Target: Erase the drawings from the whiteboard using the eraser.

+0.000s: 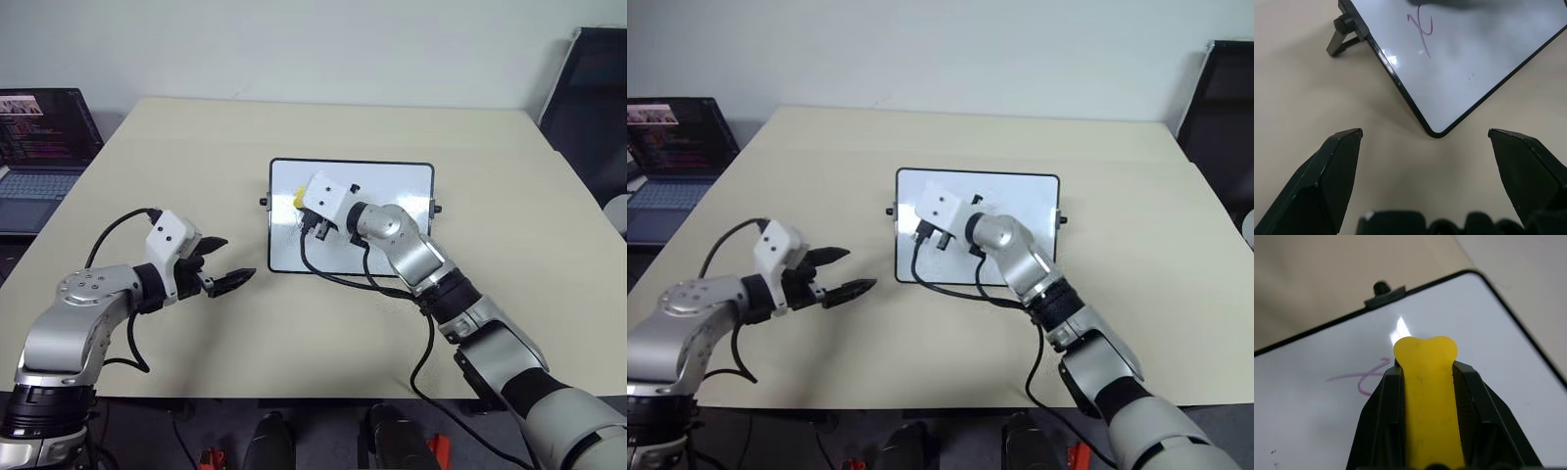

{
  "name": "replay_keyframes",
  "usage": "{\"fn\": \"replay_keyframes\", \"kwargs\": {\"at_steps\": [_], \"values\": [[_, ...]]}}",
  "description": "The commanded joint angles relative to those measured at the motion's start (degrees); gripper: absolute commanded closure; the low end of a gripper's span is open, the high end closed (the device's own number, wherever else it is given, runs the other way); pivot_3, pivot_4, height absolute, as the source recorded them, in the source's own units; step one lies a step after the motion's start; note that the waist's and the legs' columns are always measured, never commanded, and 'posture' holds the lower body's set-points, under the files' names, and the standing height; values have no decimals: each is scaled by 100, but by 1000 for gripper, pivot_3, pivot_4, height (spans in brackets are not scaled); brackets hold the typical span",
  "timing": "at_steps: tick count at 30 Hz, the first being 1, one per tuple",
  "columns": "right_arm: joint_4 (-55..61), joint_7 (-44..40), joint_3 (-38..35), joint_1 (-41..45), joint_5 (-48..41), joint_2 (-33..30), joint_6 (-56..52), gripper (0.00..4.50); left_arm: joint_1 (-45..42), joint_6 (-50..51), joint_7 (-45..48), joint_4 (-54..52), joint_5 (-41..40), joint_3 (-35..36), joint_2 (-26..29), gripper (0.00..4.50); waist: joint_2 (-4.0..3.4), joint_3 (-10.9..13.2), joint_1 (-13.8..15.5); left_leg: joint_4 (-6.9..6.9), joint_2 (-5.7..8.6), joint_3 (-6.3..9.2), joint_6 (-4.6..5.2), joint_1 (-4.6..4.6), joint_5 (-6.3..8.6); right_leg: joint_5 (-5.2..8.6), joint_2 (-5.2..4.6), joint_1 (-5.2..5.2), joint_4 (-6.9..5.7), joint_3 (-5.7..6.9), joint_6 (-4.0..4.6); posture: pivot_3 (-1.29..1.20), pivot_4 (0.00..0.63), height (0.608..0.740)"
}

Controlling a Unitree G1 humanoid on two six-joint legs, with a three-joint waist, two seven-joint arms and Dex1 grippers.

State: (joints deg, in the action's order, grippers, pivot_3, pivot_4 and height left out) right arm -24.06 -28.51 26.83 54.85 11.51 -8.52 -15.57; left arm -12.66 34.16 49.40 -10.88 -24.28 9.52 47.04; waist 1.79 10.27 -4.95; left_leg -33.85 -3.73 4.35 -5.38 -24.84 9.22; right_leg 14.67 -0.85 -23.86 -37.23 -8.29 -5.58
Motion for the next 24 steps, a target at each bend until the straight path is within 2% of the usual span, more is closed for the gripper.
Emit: {"fn": "replay_keyframes", "kwargs": {"at_steps": [1,4,6,11,14,17,24], "values": [[257,-557,245,-119,113,-15,-145,3524,-46,-145,12,-181,13,39,20,0,0,0,-6,2,0,0,0,0,0,-1,0,0,-1,1,-3,0,150,740],[535,-1033,485,-322,249,-196,-313,3524,-36,-166,9,-174,26,36,21,0,0,0,-4,2,-1,1,0,1,0,-1,2,0,-5,1,-3,0,150,740],[618,-1058,535,-372,379,-268,-312,3524,-15,-182,8,-169,30,44,26,0,0,0,-3,-1,-1,1,0,1,0,3,2,0,-6,1,4,0,150,740],[-32,448,226,52,948,-111,385,3524,37,-197,2,-185,24,44,20,0,2,0,-4,-17,2,1,-1,7,-2,12,2,-6,-39,-2,20,0,150,740],[-273,668,135,163,911,12,638,3524,54,-196,-7,-204,18,40,11,0,4,0,1,-19,3,2,-1,7,-6,8,2,-19,-62,-2,28,0,150,740],[-451,424,155,152,835,140,626,3524,91,-191,-25,-241,9,42,-7,0,5,-1,-19,-19,2,1,0,7,-7,8,3,-19,-63,-4,29,0,150,740],[-152,-971,484,-221,789,38,94,3524,173,-178,-51,-312,-4,84,-18,0,5,-1,-55,-11,-1,3,0,10,-7,13,8,-20,-75,-2,11,0,150,740]]}}
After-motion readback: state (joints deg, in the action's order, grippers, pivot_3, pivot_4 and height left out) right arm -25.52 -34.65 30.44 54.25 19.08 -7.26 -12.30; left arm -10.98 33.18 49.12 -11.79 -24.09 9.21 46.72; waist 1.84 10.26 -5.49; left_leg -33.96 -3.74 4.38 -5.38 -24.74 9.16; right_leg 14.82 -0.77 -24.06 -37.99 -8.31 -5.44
